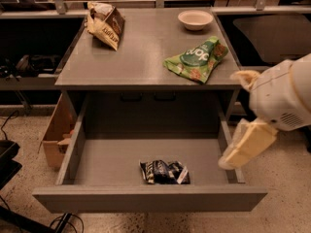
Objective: Place blue chip bag into top drawer
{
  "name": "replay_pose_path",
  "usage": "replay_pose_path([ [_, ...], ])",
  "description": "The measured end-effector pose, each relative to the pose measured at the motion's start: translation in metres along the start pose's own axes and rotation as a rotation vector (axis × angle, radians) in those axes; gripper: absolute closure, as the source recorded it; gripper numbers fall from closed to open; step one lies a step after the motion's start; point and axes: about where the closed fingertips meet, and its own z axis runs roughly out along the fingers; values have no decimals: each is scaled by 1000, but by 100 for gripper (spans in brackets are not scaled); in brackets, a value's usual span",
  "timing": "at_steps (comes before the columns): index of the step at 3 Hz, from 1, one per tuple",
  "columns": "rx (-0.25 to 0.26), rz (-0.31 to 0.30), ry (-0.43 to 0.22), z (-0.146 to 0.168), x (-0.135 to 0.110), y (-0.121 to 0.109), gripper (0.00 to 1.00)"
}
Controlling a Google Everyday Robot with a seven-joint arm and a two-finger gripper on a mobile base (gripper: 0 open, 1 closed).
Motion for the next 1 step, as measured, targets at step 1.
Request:
replay_pose_path([
  [1, 109, 41, 22, -74, 12, -11, 0],
])
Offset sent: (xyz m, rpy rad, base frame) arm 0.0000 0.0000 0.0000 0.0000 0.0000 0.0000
